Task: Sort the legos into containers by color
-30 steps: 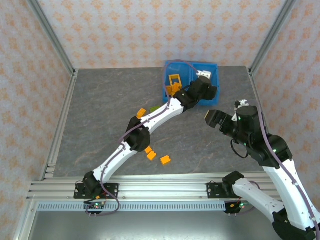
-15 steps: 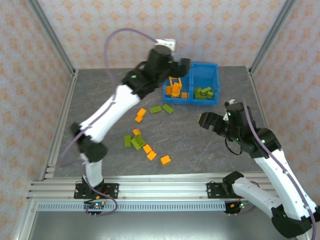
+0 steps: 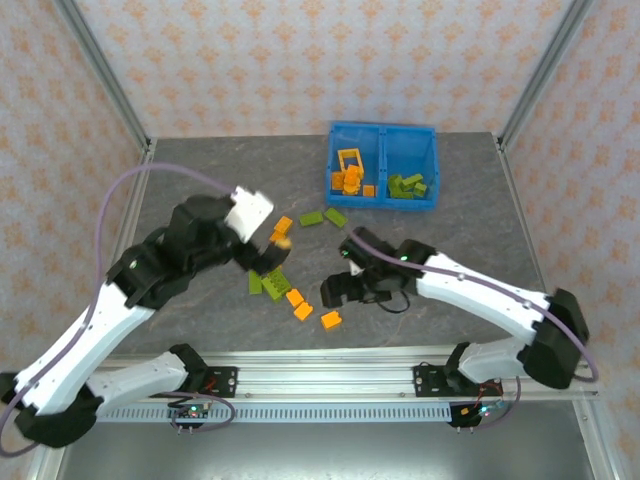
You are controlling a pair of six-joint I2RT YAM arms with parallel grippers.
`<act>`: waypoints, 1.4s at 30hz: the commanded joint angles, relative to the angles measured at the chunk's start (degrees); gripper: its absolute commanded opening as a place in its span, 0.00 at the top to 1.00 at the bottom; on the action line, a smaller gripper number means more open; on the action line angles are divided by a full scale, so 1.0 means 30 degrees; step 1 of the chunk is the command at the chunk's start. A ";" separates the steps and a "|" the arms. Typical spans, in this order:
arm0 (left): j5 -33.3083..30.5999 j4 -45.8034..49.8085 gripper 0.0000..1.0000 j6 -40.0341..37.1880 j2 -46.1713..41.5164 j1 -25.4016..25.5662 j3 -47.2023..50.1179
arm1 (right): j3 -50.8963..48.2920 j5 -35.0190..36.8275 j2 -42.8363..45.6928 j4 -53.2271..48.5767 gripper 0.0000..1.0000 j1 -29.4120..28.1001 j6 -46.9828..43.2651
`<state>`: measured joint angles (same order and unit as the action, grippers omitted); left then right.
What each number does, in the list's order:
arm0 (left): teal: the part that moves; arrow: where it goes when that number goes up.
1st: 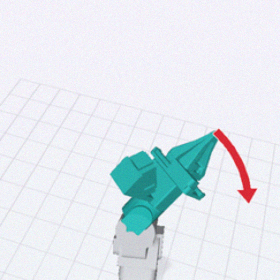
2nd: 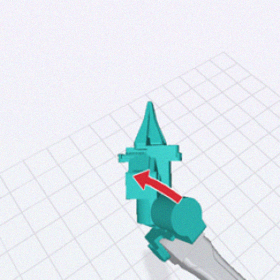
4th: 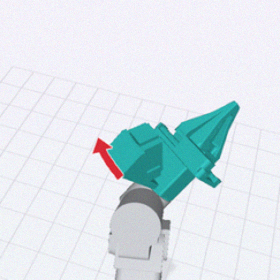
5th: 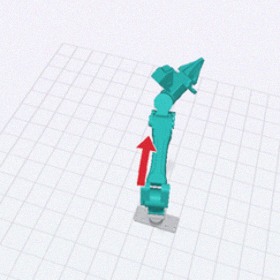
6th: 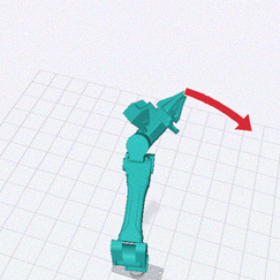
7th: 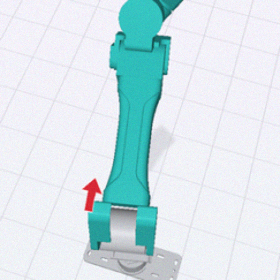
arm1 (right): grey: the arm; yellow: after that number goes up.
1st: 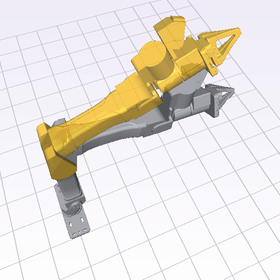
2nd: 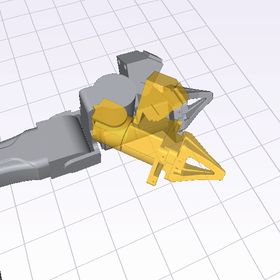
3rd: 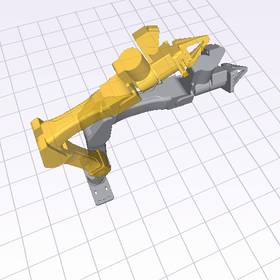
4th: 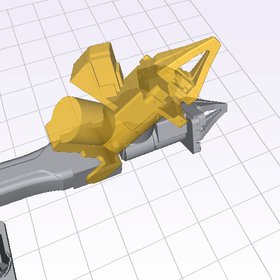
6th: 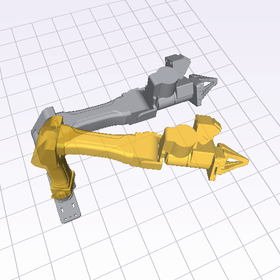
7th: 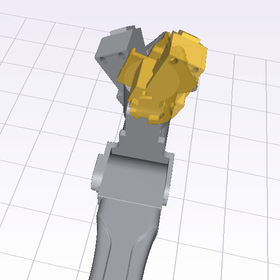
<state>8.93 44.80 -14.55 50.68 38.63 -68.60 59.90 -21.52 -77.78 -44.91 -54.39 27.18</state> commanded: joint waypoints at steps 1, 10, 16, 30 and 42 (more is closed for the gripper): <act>0.3899 0.2312 0.00 -0.4706 -0.3051 0.0101 0.2036 | -0.0158 0.0608 -0.1837 0.1198 0.06 -0.1154 0.0202; 0.6251 0.3539 0.00 -0.8692 -0.5746 0.0130 0.5427 | 0.1671 0.2943 -0.7166 0.0392 0.09 -0.2816 -0.1083; 0.6047 0.2889 0.00 -0.9029 -0.5235 0.0130 0.6190 | 0.1823 0.2950 -0.8082 0.0913 0.40 -0.2816 -0.1179; 0.5448 -0.2000 0.00 -0.6672 -0.6169 0.0130 0.8065 | 0.2728 0.5452 -0.2824 0.1153 0.71 -0.0417 -0.0854; -0.1621 -0.8877 0.00 -0.3309 -0.4382 0.0127 0.9307 | 1.0350 0.9015 -0.6739 0.2190 0.70 0.6532 -0.3216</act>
<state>12.58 25.32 -25.39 35.57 38.63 -42.37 87.26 0.47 -92.92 -37.95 -36.21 20.25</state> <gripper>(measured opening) 0.997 0.396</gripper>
